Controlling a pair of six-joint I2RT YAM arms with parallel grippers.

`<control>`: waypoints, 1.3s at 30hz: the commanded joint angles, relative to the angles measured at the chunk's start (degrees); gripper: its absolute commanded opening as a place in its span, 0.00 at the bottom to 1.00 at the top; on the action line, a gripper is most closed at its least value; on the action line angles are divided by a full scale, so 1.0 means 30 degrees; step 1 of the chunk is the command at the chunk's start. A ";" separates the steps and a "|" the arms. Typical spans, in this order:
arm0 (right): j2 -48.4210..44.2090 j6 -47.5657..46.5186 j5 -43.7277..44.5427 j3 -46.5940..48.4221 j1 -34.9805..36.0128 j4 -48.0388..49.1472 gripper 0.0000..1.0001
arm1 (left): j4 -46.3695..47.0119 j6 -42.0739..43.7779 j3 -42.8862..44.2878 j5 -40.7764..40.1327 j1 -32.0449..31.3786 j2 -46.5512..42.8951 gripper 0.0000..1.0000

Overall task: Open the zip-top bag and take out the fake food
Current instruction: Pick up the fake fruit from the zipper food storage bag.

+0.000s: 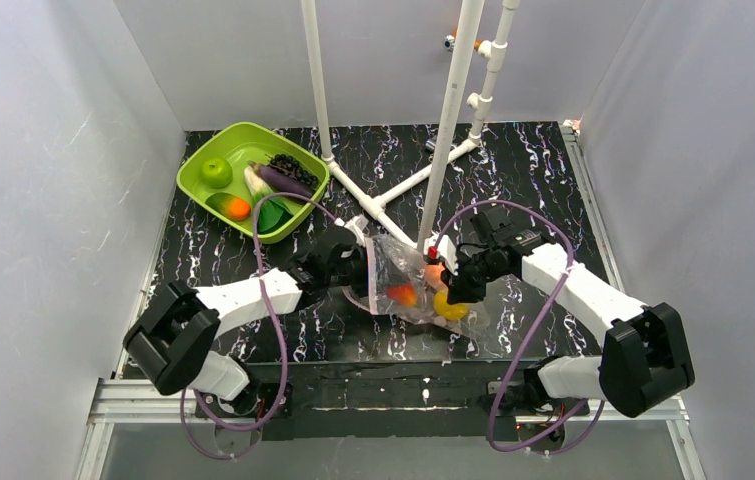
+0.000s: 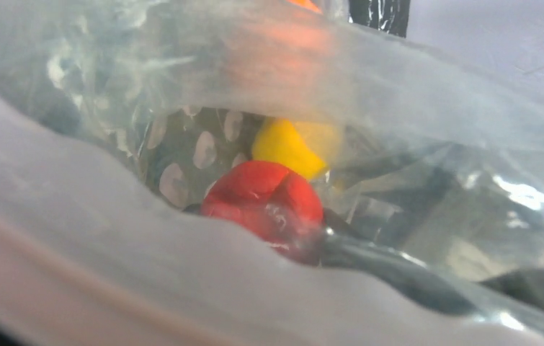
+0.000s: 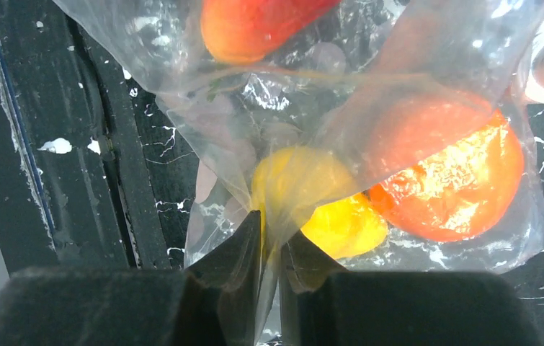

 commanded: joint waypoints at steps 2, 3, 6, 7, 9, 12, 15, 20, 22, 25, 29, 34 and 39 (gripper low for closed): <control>-0.0669 -0.0952 -0.0742 -0.0451 -0.0248 -0.0423 0.20 | -0.0944 0.3040 0.0077 0.0771 0.0426 -0.2155 0.00; -0.0677 -0.0991 -0.0763 -0.0451 -0.0255 -0.0448 0.20 | -0.1248 0.3318 0.0144 0.0726 0.0442 -0.2327 0.00; -0.0714 -0.1071 -0.0778 -0.0473 -0.0278 -0.0488 0.20 | -0.1875 0.3839 0.0188 0.0663 0.0584 -0.2668 0.00; -0.0719 -0.1079 -0.0779 -0.0494 -0.0284 -0.0485 0.20 | -0.2012 0.3905 0.0169 0.0643 0.0649 -0.2779 0.00; -0.0769 -0.1123 -0.0779 -0.0556 -0.0307 -0.0454 0.19 | -0.2048 0.3926 0.0049 0.0721 0.0768 -0.2988 0.00; -0.0803 -0.1168 -0.0808 -0.0571 -0.0314 -0.0426 0.19 | -0.2114 0.3999 -0.0060 0.0788 0.0922 -0.3341 0.00; -0.0803 -0.1183 -0.0808 -0.0571 -0.0332 -0.0437 0.19 | -0.2277 0.4149 -0.0141 0.0908 0.1064 -0.3723 0.00; -0.0836 -0.1197 -0.0809 -0.0597 -0.0344 -0.0396 0.19 | -0.2665 0.4347 -0.0132 0.1067 0.1352 -0.4261 0.00; -0.0833 -0.1197 -0.0808 -0.0598 -0.0344 -0.0364 0.19 | -0.2818 0.4417 -0.0155 0.1122 0.1486 -0.4546 0.00; -0.0862 -0.1227 -0.0808 -0.0626 -0.0364 -0.0338 0.19 | -0.3072 0.4509 -0.0134 0.1216 0.1746 -0.4962 0.00; -0.0883 -0.1226 -0.0782 -0.0659 -0.0373 -0.0306 0.19 | -0.3756 0.4585 -0.0123 0.1190 0.2370 -0.5777 0.00; -0.0906 -0.1232 -0.0735 -0.0692 -0.0358 -0.0279 0.19 | -0.4780 0.5026 -0.0142 0.1316 0.3452 -0.6836 0.00; -0.0920 -0.1230 -0.0720 -0.0714 -0.0402 -0.0236 0.19 | -0.6833 0.6164 0.0660 0.1506 0.4395 -0.7386 0.00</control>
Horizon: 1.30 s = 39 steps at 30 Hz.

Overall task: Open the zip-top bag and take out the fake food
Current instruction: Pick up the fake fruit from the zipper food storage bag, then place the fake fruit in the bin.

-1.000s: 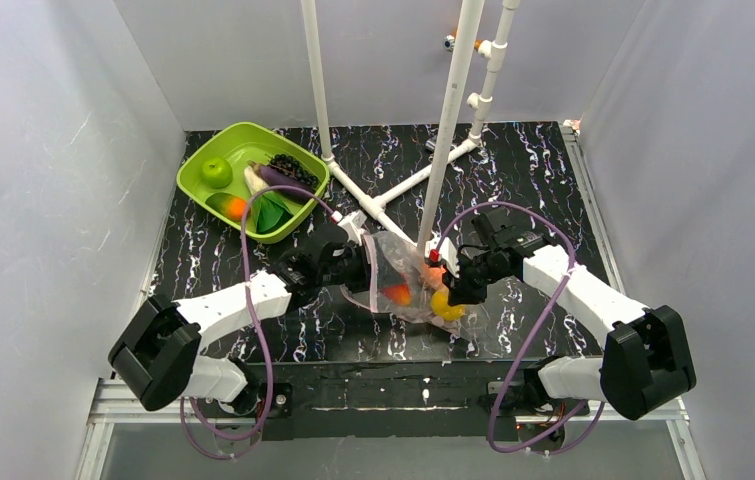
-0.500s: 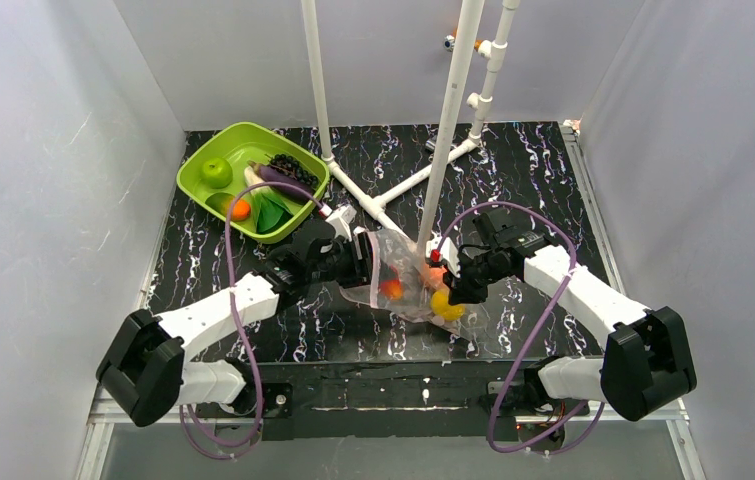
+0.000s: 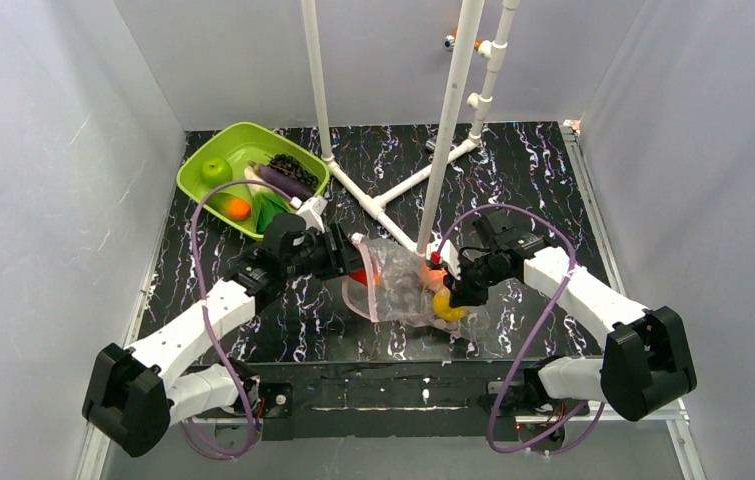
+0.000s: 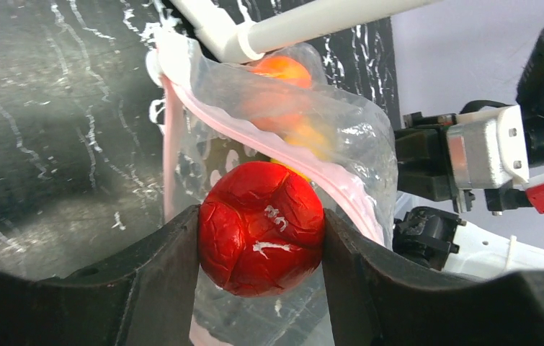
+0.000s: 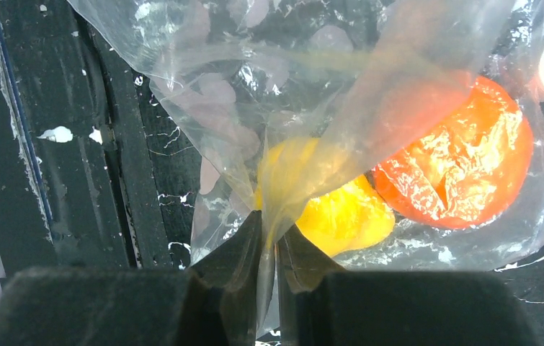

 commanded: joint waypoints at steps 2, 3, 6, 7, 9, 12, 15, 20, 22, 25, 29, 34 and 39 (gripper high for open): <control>-0.0461 -0.0272 -0.0305 -0.0096 -0.0155 -0.0130 0.19 | -0.3021 0.1988 0.1197 0.0379 0.0928 -0.0856 0.00; -0.0458 -0.0276 -0.0305 -0.0095 -0.0155 -0.0123 0.19 | -0.3487 0.2292 0.1390 0.0275 0.1056 -0.0938 0.00; -0.0425 -0.0276 -0.0305 -0.0129 -0.0151 -0.0125 0.19 | -0.4804 0.3272 0.1947 -0.0111 0.1623 -0.1242 0.00; -0.0431 -0.0287 -0.0305 -0.0125 -0.0154 -0.0123 0.19 | -0.5228 0.3588 0.2088 -0.0233 0.1773 -0.1382 0.00; -0.0432 -0.0274 -0.0305 -0.0122 -0.0154 -0.0130 0.19 | -0.5747 0.4076 0.2320 -0.0429 0.1999 -0.1655 0.00; -0.0417 -0.0272 -0.0316 -0.0124 -0.0155 -0.0122 0.19 | -0.6422 0.4894 0.2719 -0.0431 0.2282 -0.1885 0.00; -0.0401 -0.0250 -0.0334 -0.0115 -0.0169 -0.0122 0.19 | -0.6922 0.5653 0.3031 -0.0046 0.2462 -0.1912 0.00; -0.0402 -0.0258 -0.0334 -0.0096 -0.0184 -0.0122 0.19 | -0.7963 0.7103 0.3420 0.0303 0.2661 -0.2256 0.00; -0.0401 -0.0243 -0.0346 -0.0096 -0.0184 -0.0123 0.19 | -0.8281 0.7533 0.3481 0.0074 0.2753 -0.2624 0.00; -0.0401 -0.0243 -0.0363 -0.0099 -0.0213 -0.0130 0.19 | -0.8910 0.8056 0.3714 -0.0569 0.2920 -0.3004 0.00; -0.0403 -0.0243 -0.0363 -0.0100 -0.0213 -0.0138 0.19 | -0.9805 0.8625 0.4201 -0.1525 0.3155 -0.3122 0.00; -0.0374 -0.0252 -0.0363 -0.0095 -0.0213 -0.0122 0.19 | -1.0093 0.9016 0.4504 -0.2312 0.3448 -0.3333 0.00; -0.0348 -0.0254 -0.0363 -0.0110 -0.0242 -0.0122 0.19 | -1.0261 0.9373 0.4675 -0.3189 0.3682 -0.3570 0.00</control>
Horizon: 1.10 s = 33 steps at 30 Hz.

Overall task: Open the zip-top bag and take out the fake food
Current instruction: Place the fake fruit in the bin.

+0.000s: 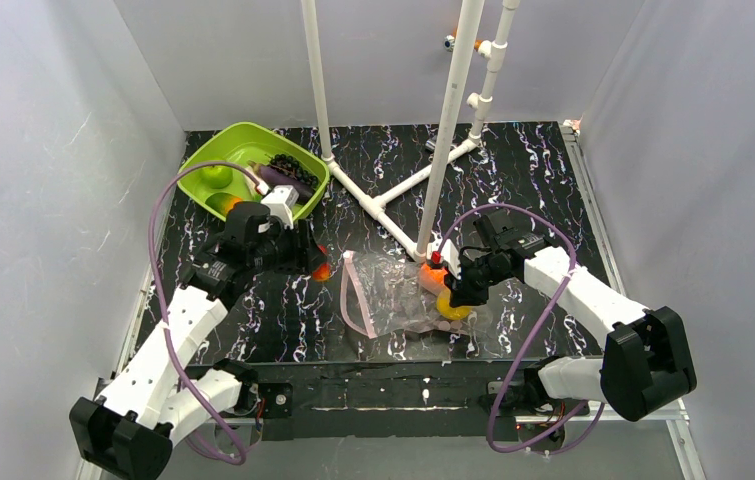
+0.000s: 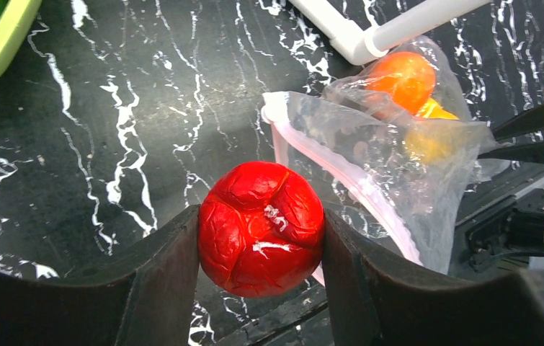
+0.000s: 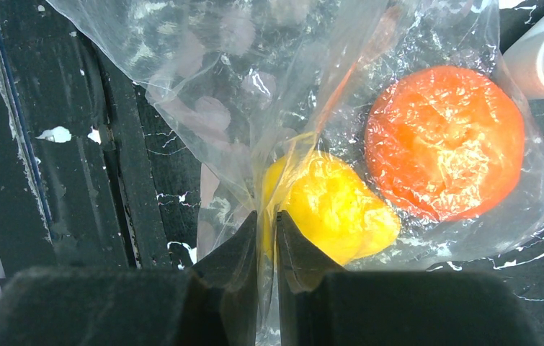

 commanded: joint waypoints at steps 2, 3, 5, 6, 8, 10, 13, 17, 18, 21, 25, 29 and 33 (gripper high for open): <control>-0.0366 -0.0258 -0.0371 -0.0103 -0.0140 -0.0126 0.19 | -0.0645 0.0909 0.0962 -0.1324 0.0376 -0.0662 0.00; -0.0369 -0.0252 -0.0364 -0.0096 -0.0140 -0.0123 0.19 | -0.0646 0.0966 0.0987 -0.1468 0.0453 -0.0673 0.00; -0.0359 -0.0263 -0.0369 -0.0110 -0.0140 -0.0124 0.19 | -0.0634 0.1076 0.1052 -0.1688 0.0594 -0.0668 0.00; -0.0372 -0.0257 -0.0368 -0.0096 -0.0140 -0.0122 0.19 | -0.0593 0.1104 0.1066 -0.1777 0.0678 -0.0655 0.00; -0.0373 -0.0268 -0.0392 -0.0101 -0.0133 -0.0122 0.19 | -0.0468 0.1127 0.1052 -0.1874 0.0874 -0.0629 0.00; -0.0366 -0.0284 -0.0393 -0.0095 -0.0140 -0.0122 0.19 | -0.0280 0.1135 0.1039 -0.1864 0.1111 -0.0596 0.00; -0.0373 -0.0273 -0.0385 -0.0117 -0.0140 -0.0122 0.19 | 0.0096 0.1114 0.1032 -0.1651 0.1608 -0.0430 0.00; -0.0402 -0.0272 -0.0400 -0.0125 -0.0133 -0.0126 0.19 | 0.0623 0.1012 0.1147 -0.1202 0.2488 -0.0012 0.00; -0.0395 -0.0272 -0.0368 -0.0124 -0.0140 -0.0123 0.19 | 0.0750 0.0983 0.1167 -0.1072 0.2723 0.0097 0.00; -0.0403 -0.0273 -0.0363 -0.0129 -0.0140 -0.0130 0.19 | 0.1177 0.0803 0.1249 -0.0662 0.3417 0.0414 0.00; -0.0395 -0.0301 -0.0378 -0.0124 -0.0140 -0.0123 0.19 | 0.1777 0.0376 0.1282 0.0016 0.4379 0.0929 0.00; -0.0400 -0.0301 -0.0390 -0.0124 -0.0140 -0.0122 0.19 | 0.2576 -0.0466 0.1323 0.0708 0.5244 0.1556 0.00; -0.0402 -0.0340 -0.0363 -0.0139 -0.0140 -0.0122 0.19 | 0.3263 -0.1082 0.1405 0.1102 0.6069 0.2179 0.00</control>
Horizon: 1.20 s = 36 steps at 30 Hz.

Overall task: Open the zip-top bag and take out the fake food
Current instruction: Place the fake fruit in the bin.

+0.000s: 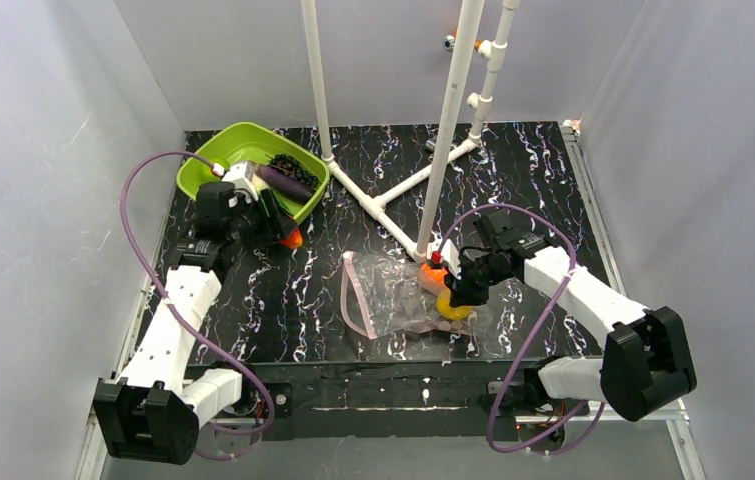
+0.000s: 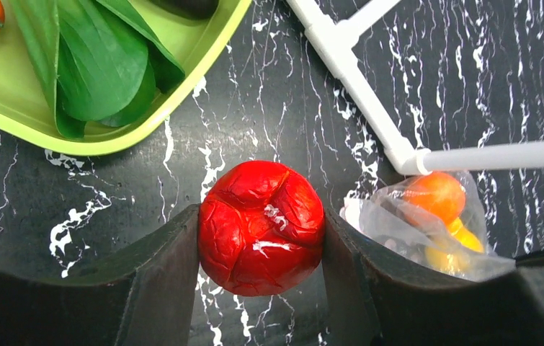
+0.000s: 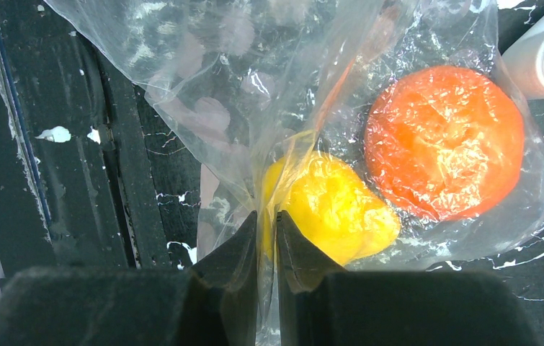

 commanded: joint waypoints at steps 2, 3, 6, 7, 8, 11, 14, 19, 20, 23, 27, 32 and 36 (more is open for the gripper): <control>-0.0403 -0.0316 -0.0363 -0.0152 -0.0126 -0.0124 0.19 | 0.1225 -0.0892 0.0862 0.0920 0.1091 0.0576 0.00; -0.0392 -0.0325 -0.0363 -0.0153 -0.0126 -0.0122 0.19 | 0.1314 -0.0915 0.0917 0.0935 0.1204 0.0734 0.00; -0.0403 -0.0331 -0.0362 -0.0154 -0.0133 -0.0122 0.19 | 0.1476 -0.1020 0.1067 0.0921 0.1557 0.1154 0.00; -0.0399 -0.0331 -0.0363 -0.0154 -0.0127 -0.0122 0.19 | 0.1521 -0.1048 0.1078 0.0935 0.1651 0.1290 0.00; -0.0402 -0.0345 -0.0363 -0.0154 -0.0126 -0.0122 0.19 | 0.1607 -0.1077 0.1123 0.0948 0.1743 0.1424 0.00; -0.0403 -0.0335 -0.0363 -0.0154 -0.0126 -0.0130 0.19 | 0.1791 -0.1151 0.1283 0.0986 0.2049 0.1805 0.00; -0.0402 -0.0331 -0.0363 -0.0154 -0.0126 -0.0137 0.19 | 0.1968 -0.1211 0.1569 0.1025 0.2203 0.2317 0.00; -0.0374 -0.0360 -0.0392 -0.0154 -0.0126 -0.0122 0.19 | 0.2197 -0.1347 0.2140 0.1153 0.3230 0.3415 0.00; -0.0374 -0.0360 -0.0393 -0.0154 -0.0130 -0.0122 0.19 | 0.2278 -0.1393 0.2219 0.1129 0.3328 0.3619 0.00; -0.0344 -0.0360 -0.0391 -0.0139 -0.0126 -0.0137 0.19 | 0.2479 -0.1552 0.2454 0.1155 0.3560 0.4152 0.00; -0.0373 -0.0342 -0.0389 -0.0154 -0.0130 -0.0122 0.19 | 0.2505 -0.1650 0.3023 0.0891 0.3751 0.5111 0.00; -0.0430 -0.0360 -0.0367 -0.0168 -0.0133 -0.0137 0.19 | 0.2139 -0.1796 0.3954 -0.0353 0.3902 0.6399 0.00; -0.0430 -0.0360 -0.0378 -0.0169 -0.0141 -0.0128 0.19 | 0.1588 -0.2196 0.5139 -0.2260 0.4021 0.7686 0.00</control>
